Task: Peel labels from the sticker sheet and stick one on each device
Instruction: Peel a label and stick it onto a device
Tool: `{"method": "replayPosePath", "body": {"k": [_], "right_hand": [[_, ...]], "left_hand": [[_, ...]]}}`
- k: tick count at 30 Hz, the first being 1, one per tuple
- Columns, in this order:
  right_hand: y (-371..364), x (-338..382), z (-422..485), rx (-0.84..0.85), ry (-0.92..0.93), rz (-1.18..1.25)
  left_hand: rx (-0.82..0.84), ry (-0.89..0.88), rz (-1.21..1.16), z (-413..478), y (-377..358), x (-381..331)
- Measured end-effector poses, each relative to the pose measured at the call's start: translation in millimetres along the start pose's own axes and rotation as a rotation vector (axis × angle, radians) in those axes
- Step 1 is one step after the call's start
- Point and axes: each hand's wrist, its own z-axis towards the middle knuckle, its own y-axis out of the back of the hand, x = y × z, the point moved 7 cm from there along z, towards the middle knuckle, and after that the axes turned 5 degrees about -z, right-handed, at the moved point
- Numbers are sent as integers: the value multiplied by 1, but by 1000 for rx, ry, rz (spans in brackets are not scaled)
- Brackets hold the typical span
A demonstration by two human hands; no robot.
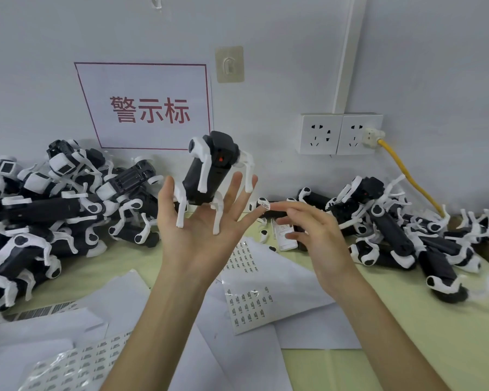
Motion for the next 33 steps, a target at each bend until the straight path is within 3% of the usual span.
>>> {"method": "replayPosePath", "body": {"k": [7,12,16,29,33], "right_hand": [[18,20,-1,-151,214,-325],[12,45,-8,-118,416,-502],[4,51,-12,-82,448,-583],[2,52,-15,-137,515,-655],[8,47,-11,-123,403,-431]], "left_hand": [[50,23,102,0,3,-1],[139,34,264,1,-1,3],[210,43,308,-1,-9,7],[122,-77,468,-1,-6,2],[-13,-198,509,-2,1,-9]]}}
